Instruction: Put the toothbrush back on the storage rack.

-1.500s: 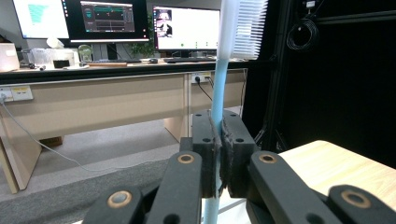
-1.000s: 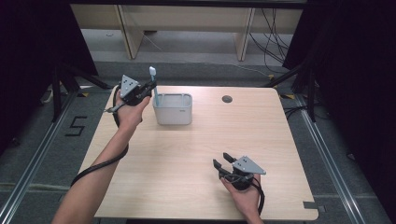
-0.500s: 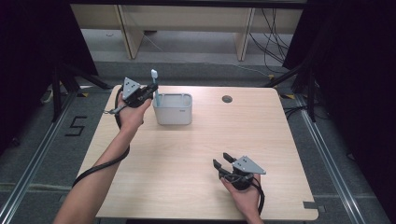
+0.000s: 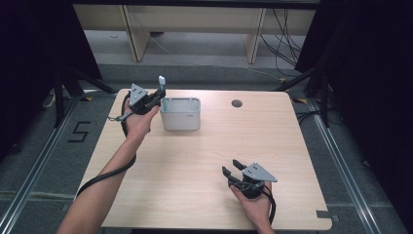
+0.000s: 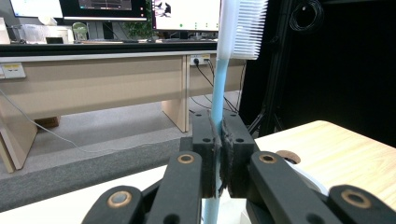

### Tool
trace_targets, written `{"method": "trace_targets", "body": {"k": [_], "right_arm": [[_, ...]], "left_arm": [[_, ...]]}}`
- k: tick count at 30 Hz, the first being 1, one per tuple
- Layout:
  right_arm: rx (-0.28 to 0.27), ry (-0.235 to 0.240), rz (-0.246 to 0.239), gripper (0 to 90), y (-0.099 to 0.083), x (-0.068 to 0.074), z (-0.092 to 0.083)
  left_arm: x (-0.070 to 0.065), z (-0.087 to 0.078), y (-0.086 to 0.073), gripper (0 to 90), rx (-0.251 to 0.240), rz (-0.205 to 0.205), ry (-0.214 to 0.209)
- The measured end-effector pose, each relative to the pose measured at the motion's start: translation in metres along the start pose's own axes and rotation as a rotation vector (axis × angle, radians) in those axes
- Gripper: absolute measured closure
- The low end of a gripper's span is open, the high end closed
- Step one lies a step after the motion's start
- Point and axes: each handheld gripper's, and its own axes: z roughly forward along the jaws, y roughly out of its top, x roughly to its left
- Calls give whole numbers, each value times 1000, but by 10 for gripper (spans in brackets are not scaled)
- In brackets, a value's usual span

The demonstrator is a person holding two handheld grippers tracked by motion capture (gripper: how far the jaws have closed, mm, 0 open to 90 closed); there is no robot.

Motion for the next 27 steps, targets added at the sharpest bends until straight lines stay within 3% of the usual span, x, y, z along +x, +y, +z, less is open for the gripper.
{"method": "trace_targets", "body": {"k": [10, 11, 12, 15, 16, 18, 20, 22, 25, 26, 27], "right_arm": [[12, 15, 32, 495, 0, 2, 0], [10, 4, 5, 495, 0, 0, 0], [11, 14, 28, 495, 0, 2, 0], [11, 14, 29, 495, 0, 2, 0], [7, 3, 4, 495, 0, 0, 0], [7, 4, -1, 495, 0, 0, 0], [6, 4, -1, 495, 0, 0, 0], [16, 7, 29, 495, 0, 2, 0], [15, -5, 3, 495, 1, 0, -1], [18, 7, 29, 495, 0, 2, 0], [11, 9, 20, 495, 0, 1, 0]], "left_arm": [[1, 0, -3, 851, 9, -4, 2], [1, 0, -4, 851, 11, -5, 1], [1, 0, -5, 851, 13, -4, 0], [1, 1, -7, 851, 15, -5, 2], [1, 0, -7, 851, 17, -7, 2], [1, 1, -8, 851, 18, -9, 1], [1, 1, -9, 851, 22, -6, 2], [1, 1, -10, 851, 22, -10, 1], [0, 2, -10, 851, 23, -8, -2], [0, 2, -10, 851, 23, -7, -2], [0, 2, -10, 851, 23, -7, -3]]}}
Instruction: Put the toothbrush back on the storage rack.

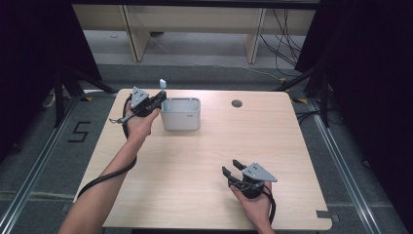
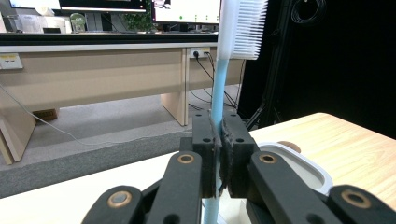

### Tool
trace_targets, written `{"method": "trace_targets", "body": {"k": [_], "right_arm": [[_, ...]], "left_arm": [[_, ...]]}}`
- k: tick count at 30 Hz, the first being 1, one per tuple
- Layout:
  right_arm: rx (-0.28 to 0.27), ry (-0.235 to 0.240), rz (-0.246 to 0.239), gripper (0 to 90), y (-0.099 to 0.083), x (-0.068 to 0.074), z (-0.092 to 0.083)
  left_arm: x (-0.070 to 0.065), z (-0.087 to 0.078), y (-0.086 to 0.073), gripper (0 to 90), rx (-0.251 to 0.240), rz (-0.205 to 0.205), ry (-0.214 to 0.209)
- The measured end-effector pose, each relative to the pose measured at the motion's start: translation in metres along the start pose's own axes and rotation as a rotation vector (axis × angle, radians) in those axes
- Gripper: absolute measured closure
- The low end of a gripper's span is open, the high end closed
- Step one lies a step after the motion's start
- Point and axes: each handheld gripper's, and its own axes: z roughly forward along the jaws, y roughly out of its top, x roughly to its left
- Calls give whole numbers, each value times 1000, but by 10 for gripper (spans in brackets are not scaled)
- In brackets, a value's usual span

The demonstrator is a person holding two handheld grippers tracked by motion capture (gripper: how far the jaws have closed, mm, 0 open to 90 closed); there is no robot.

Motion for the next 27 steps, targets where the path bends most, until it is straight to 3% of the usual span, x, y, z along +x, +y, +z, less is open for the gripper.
{"method": "trace_targets", "body": {"k": [3, 8, 27], "right_arm": [[-2, -4, -17, 495, 0, -1, 0], [10, -4, 10, 495, 0, 0, -1], [-4, 1, 5, 490, 0, 0, 1]], "left_arm": [[0, 0, -1, 851, 4, 1, 0], [2, 0, -6, 851, 18, -9, 8], [4, 0, -20, 850, 62, -26, 21]]}}
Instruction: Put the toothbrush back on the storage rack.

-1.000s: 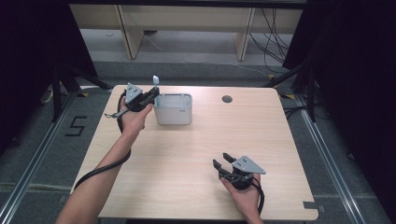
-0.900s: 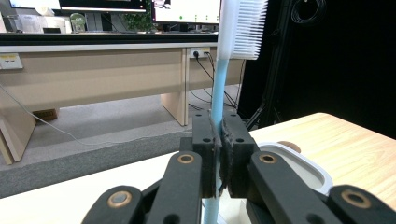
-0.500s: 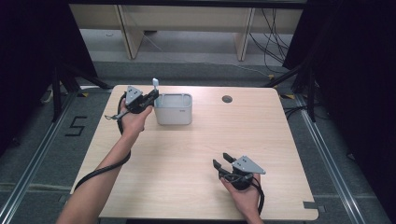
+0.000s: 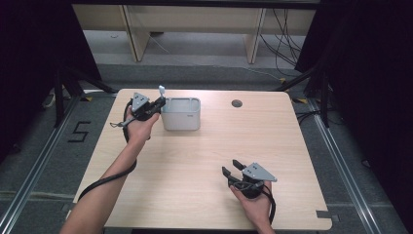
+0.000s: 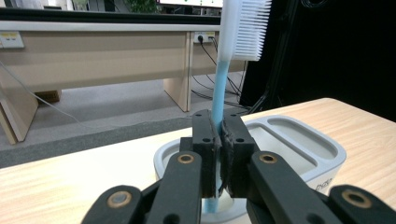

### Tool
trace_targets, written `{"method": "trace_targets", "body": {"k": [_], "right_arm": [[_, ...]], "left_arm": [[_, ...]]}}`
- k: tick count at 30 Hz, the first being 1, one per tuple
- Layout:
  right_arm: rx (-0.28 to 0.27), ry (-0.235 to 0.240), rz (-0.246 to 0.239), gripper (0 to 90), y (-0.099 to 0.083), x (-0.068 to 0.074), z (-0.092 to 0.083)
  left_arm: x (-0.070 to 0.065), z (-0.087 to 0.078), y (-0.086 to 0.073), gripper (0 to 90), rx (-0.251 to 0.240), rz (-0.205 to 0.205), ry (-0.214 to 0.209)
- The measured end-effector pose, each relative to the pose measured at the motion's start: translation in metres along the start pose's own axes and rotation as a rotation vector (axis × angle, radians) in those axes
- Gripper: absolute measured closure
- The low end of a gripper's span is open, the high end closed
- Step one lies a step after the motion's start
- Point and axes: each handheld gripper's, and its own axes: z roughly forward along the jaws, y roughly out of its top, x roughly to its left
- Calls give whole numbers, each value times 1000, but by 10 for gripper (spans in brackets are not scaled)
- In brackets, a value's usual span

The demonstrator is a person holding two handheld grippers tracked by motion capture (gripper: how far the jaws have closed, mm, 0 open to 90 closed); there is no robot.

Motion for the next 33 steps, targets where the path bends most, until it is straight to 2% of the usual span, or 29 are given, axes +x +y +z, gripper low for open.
{"method": "trace_targets", "body": {"k": [8, 13, 14, 15, 17, 30, 33], "right_arm": [[14, -7, -1, 490, 0, 0, -1], [6, -10, -30, 489, 1, -1, -1], [12, -3, -14, 489, 1, 0, -1], [7, -9, -28, 489, 1, -1, -1], [11, -2, -14, 489, 1, 0, 0], [21, -5, -13, 488, 1, 0, -1], [13, -14, -35, 487, 1, -1, -1]], "left_arm": [[1, 1, -4, 849, 18, -6, 1], [2, 1, -5, 849, 27, -8, 5], [2, 1, -5, 849, 28, -8, 5], [2, 1, -6, 850, 27, -9, 5], [2, 2, -6, 850, 28, -5, 6], [4, 4, -10, 849, 54, -15, 13], [4, 4, -10, 849, 60, -17, 13]]}}
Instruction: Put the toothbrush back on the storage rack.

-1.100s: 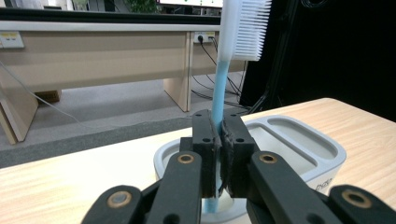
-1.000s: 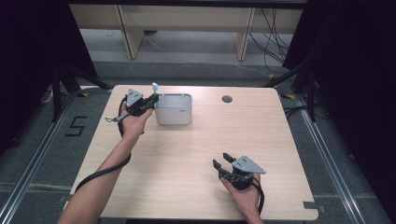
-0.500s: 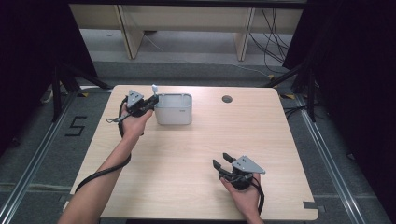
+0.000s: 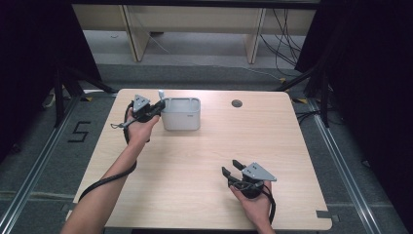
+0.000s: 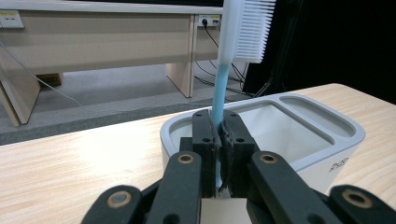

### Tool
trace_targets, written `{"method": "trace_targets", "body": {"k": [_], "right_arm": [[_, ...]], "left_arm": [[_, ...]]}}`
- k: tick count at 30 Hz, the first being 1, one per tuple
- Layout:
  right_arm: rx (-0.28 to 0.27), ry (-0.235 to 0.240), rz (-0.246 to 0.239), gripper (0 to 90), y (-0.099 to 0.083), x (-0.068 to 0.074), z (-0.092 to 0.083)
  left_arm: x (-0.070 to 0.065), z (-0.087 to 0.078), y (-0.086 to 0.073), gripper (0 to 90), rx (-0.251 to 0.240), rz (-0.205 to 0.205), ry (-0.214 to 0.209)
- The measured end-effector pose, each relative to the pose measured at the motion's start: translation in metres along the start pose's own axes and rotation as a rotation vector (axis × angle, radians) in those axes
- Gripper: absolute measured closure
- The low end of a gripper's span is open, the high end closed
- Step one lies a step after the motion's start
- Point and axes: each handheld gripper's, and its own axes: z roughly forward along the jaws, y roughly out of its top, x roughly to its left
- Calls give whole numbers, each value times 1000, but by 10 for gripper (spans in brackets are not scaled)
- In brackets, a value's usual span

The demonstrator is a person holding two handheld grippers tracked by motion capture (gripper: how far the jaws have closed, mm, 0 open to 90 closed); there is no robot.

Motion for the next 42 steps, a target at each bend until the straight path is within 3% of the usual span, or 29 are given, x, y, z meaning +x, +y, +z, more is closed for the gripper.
{"method": "trace_targets", "body": {"k": [28, 32, 42], "right_arm": [[1, 6, 5, 485, 0, 0, 0], [1, 6, 5, 485, 0, 0, 0], [9, -1, -1, 482, 0, 0, 0]], "left_arm": [[2, 0, -3, 816, 33, -18, 3], [2, -2, -3, 786, 29, -29, 10], [1, -11, -5, 567, 12, -69, 25]]}}
